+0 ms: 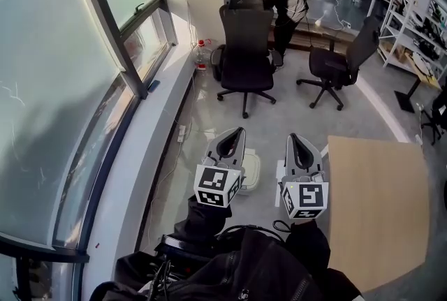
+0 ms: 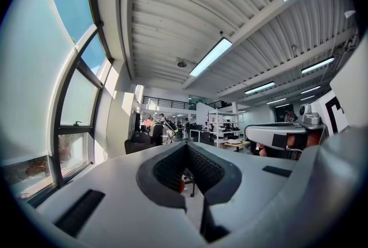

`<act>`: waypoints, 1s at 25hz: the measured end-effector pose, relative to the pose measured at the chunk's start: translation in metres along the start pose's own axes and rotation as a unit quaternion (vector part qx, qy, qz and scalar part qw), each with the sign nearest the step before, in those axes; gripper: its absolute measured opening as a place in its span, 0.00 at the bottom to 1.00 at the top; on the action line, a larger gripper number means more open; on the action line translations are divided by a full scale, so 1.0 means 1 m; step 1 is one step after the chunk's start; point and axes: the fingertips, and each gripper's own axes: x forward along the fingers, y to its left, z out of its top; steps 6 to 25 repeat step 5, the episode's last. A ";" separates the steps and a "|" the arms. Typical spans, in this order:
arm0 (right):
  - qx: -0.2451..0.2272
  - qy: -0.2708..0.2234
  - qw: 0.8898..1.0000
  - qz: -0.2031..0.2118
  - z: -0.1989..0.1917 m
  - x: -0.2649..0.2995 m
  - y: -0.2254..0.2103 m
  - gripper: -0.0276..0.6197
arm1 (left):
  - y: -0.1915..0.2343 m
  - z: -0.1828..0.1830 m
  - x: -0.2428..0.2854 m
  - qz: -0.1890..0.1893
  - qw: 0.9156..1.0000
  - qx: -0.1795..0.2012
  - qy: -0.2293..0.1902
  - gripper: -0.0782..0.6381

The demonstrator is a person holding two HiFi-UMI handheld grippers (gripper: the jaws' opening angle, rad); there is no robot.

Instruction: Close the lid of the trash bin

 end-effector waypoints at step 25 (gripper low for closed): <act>0.000 0.002 1.000 0.006 -0.003 0.002 -0.006 0.05 | -0.006 -0.004 0.008 -0.005 1.000 0.000 0.005 0.11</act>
